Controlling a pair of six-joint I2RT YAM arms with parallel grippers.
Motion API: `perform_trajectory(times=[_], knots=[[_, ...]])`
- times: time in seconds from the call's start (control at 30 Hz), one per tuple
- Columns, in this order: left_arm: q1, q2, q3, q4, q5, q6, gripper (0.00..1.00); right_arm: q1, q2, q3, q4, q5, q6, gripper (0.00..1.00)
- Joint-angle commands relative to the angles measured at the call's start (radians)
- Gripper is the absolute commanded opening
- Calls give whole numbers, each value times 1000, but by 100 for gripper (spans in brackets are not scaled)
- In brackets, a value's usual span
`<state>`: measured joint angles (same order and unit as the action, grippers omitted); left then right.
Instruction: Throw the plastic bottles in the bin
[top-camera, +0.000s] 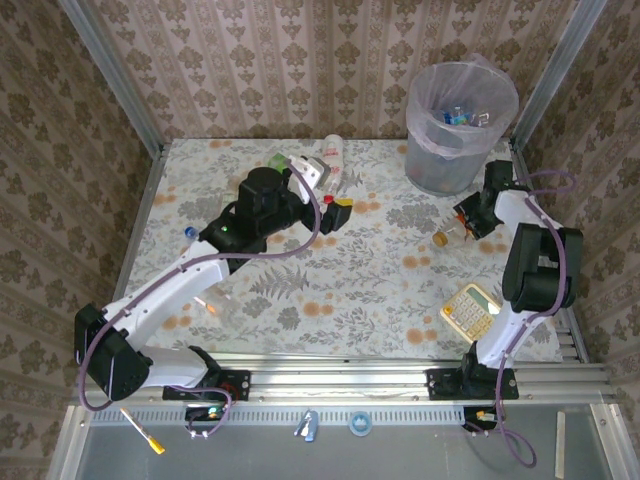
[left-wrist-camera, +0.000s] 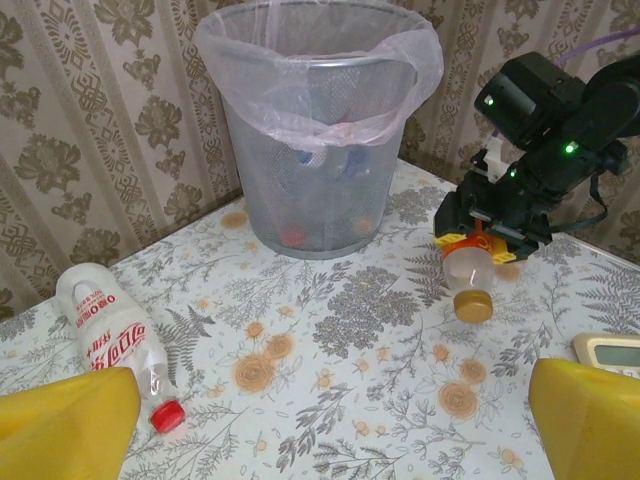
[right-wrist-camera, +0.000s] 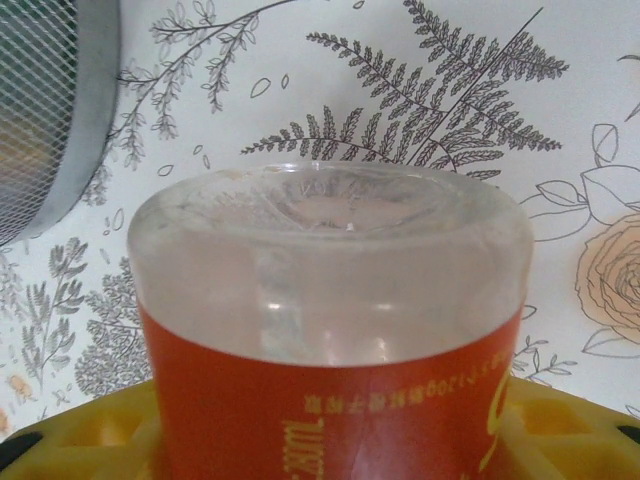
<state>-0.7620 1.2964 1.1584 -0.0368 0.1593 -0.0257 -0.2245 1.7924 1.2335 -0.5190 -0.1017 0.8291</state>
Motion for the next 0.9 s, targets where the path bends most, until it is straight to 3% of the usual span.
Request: perform_trajectory(times=[0.0,0.47,0.87], knots=[[9,-19,-12,28,-1,-3,100,-4,-60,-22,13,7,-12,44],[37,-15,-26,50,-15,-23,100,-2,-252,-88,44,-51,-24,43],[41,29,6,38,-26,-43,100,26,-482,-159,39,-183,-117,39]])
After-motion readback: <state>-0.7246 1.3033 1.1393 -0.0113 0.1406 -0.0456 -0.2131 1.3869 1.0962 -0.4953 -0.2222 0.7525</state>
